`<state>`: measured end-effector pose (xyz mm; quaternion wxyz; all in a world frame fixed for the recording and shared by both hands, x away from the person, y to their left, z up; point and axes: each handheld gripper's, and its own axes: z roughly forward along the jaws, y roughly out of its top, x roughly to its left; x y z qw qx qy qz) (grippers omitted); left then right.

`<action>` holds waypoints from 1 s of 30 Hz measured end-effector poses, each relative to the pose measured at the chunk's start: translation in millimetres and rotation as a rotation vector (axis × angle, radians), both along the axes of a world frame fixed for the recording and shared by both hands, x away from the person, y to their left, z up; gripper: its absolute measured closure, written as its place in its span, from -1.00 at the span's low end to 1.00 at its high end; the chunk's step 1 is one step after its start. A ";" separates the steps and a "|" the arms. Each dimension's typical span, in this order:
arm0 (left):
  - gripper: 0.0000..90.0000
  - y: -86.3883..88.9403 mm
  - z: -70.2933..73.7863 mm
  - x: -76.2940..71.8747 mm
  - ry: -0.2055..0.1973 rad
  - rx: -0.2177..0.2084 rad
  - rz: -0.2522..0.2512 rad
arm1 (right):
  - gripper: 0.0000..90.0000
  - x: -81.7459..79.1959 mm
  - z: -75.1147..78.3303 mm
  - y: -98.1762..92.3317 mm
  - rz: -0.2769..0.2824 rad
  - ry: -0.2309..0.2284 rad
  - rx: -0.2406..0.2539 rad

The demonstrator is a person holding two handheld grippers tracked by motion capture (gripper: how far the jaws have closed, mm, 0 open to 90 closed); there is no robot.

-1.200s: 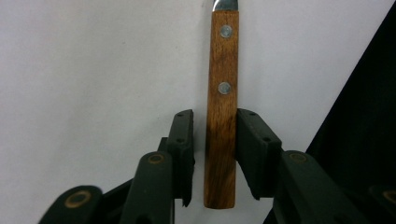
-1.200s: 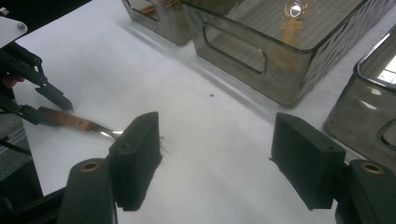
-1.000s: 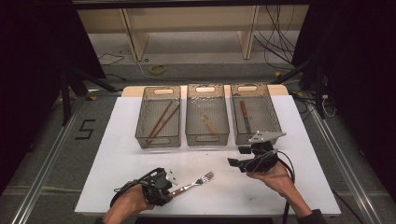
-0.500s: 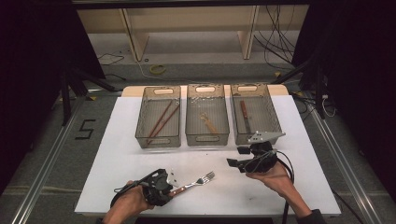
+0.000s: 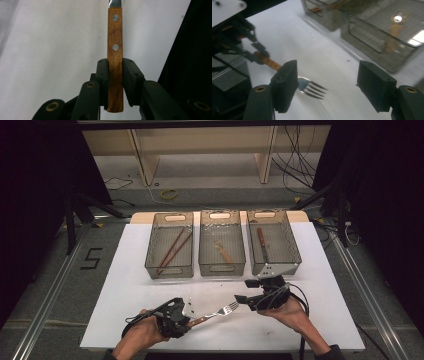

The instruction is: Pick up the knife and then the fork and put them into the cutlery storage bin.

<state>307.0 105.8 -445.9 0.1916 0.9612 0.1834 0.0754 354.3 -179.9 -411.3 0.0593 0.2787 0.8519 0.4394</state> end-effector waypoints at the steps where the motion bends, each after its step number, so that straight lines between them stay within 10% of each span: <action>1: 0.68 -3.9 1.7 0.0 -0.004 0.000 -0.011 | -0.26 -4.1 0.1 6.8 0.037 -0.012 -0.013; 15: 0.68 -26.4 9.8 -2.0 -0.016 0.015 -0.090 | -0.24 -23.9 -21.5 53.0 0.283 -0.050 -0.171; 30: 0.68 -37.5 18.1 -7.6 -0.033 0.019 -0.147 | 0.07 -30.7 -37.6 71.5 0.382 -0.036 -0.275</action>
